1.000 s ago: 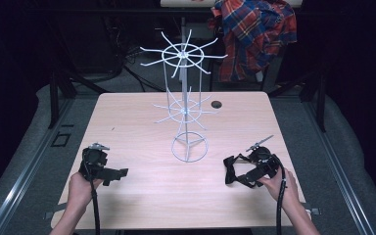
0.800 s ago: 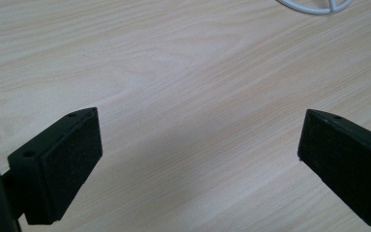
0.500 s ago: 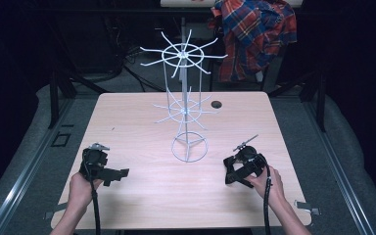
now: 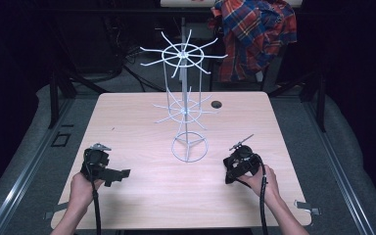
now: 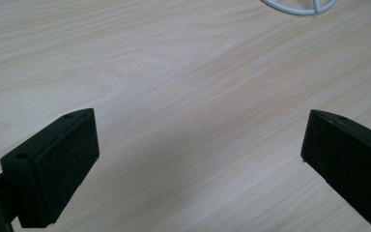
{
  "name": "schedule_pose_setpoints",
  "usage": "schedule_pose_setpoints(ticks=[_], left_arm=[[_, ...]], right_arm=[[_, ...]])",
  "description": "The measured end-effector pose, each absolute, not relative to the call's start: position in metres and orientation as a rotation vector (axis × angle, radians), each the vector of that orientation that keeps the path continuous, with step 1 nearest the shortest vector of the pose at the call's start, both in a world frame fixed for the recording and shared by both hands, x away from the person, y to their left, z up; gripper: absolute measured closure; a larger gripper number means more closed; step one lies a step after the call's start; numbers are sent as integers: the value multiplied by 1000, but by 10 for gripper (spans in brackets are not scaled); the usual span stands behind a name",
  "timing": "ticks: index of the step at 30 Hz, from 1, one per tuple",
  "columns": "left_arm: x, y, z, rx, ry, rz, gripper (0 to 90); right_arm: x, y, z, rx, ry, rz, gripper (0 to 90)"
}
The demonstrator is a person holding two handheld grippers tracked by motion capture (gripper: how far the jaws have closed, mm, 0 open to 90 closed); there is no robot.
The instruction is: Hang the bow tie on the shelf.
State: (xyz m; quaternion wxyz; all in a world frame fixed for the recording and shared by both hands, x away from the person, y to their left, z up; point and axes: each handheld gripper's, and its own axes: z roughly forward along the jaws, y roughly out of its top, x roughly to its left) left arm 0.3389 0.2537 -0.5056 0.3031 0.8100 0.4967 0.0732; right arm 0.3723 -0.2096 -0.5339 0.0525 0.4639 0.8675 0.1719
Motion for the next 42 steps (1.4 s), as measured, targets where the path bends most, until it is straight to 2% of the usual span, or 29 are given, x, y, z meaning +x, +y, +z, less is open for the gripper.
schedule_pose_setpoints(ticks=[8, 9, 19, 21, 29, 42], left_arm=[[339, 253, -506, 2145, 1321, 192, 1], [339, 254, -506, 2147, 1325, 189, 1], [339, 253, -506, 2157, 1320, 187, 1], [339, 253, -506, 2155, 1320, 190, 1], [338, 253, -505, 2170, 1316, 192, 2], [336, 252, -504, 2174, 1314, 199, 3]], right_arm=[[374, -205, -538, 1407, 2636, 498, 520], [373, -205, -538, 1404, 2643, 483, 552], [372, -201, -542, 1391, 2659, 467, 628], [371, -199, -541, 1343, 2675, 409, 677], [368, -195, -540, 1273, 2684, 364, 777], [361, -201, -520, 1235, 2641, 527, 790]])
